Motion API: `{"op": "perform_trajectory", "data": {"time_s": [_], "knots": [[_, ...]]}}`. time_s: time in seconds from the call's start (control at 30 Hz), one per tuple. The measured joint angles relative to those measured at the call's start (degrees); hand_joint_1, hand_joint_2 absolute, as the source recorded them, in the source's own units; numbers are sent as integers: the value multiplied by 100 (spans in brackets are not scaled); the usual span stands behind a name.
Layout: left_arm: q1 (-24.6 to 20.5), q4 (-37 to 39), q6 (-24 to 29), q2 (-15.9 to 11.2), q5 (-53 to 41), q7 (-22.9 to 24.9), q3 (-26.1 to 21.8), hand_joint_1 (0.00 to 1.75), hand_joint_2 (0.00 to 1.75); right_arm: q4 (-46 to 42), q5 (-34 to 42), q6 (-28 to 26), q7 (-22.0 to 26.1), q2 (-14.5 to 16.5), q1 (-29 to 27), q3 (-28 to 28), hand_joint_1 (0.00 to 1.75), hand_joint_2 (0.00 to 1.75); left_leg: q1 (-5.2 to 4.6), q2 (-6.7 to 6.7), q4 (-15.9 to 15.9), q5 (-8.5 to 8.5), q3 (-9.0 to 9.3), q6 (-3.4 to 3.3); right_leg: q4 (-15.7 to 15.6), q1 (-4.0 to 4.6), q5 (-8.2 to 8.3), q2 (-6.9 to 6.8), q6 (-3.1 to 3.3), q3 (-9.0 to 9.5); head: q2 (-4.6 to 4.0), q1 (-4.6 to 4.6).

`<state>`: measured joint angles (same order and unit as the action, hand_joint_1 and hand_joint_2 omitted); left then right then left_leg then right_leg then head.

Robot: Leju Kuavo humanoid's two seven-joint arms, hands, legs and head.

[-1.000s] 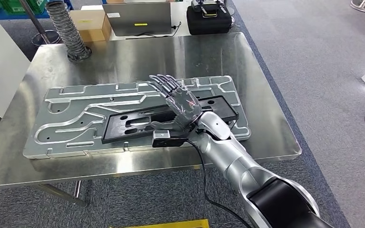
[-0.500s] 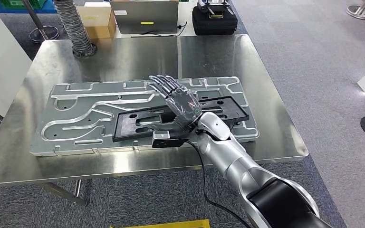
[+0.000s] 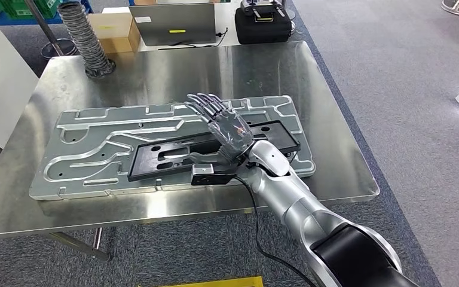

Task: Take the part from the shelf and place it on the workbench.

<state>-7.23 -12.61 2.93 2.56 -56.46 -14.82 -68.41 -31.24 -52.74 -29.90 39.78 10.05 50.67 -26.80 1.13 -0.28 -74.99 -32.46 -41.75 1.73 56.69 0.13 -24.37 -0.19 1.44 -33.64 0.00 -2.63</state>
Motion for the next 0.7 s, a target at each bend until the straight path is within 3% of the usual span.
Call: {"op": "perform_trajectory", "data": {"time_s": [0.03,0.1,0.17,0.3,0.37,0.43,0.47,0.5,0.53,0.57,0.63,0.7], "knots": [[2,0,0,-3,0,1,0,0,0,-1,0,0,0,0,-8,0,0,0,3,2,130,127,60,5,17,-2,-10,3,-6,0,0,1],[-3,0,0,-10,1,0,0,0,0,-2,0,0,0,0,-8,0,0,0,13,13,889,518,425,6,75,-9,-49,10,-38,-3,0,1],[-9,0,0,-12,0,-1,1,0,0,-2,0,-1,-1,-1,3,0,0,0,8,13,1472,723,698,-34,164,9,-77,18,-93,-44,0,1],[-5,1,0,-5,1,1,2,0,0,-2,-1,-2,0,-3,5,0,0,0,-8,-3,1572,783,687,-175,241,15,-105,21,-207,-121,0,1],[-15,1,0,-2,2,0,2,0,0,-2,-1,-2,0,-4,16,1,0,0,8,6,1598,833,648,-251,575,-5,-395,21,-273,-251,0,1],[-23,0,0,-5,2,-1,2,0,0,-1,0,-2,0,-6,11,2,0,0,1,11,1598,882,580,-293,1302,-30,-846,20,-322,-519,0,1],[-24,0,0,-6,2,-2,1,0,0,-1,0,-2,0,-8,1,2,0,0,-4,13,1598,910,540,-301,1637,-39,-1002,20,-334,-631,0,1],[-23,0,0,-7,2,-2,1,0,0,0,0,-2,0,-10,-10,2,0,0,-9,13,1598,942,499,-302,1810,-43,-1054,20,-335,-665,0,1],[-21,0,0,-7,2,-1,0,0,0,0,0,-2,0,-11,-17,2,0,0,-14,12,1597,976,459,-299,1759,-42,-998,20,-322,-590,0,1],[-21,0,0,-6,2,-1,0,0,0,-1,0,-2,0,-13,-14,2,0,0,-21,9,1597,1010,424,-295,1482,-33,-863,21,-291,-396,0,1],[-20,1,0,8,2,1,1,0,0,-6,0,-2,0,-11,19,2,0,0,-35,1,1601,1083,369,-272,631,5,-606,19,-186,140,0,1],[-21,2,0,28,2,0,2,0,0,-17,1,-2,0,-9,56,3,0,0,-21,-1,1628,1163,349,-215,136,59,-482,14,-112,413,0,1]]}}
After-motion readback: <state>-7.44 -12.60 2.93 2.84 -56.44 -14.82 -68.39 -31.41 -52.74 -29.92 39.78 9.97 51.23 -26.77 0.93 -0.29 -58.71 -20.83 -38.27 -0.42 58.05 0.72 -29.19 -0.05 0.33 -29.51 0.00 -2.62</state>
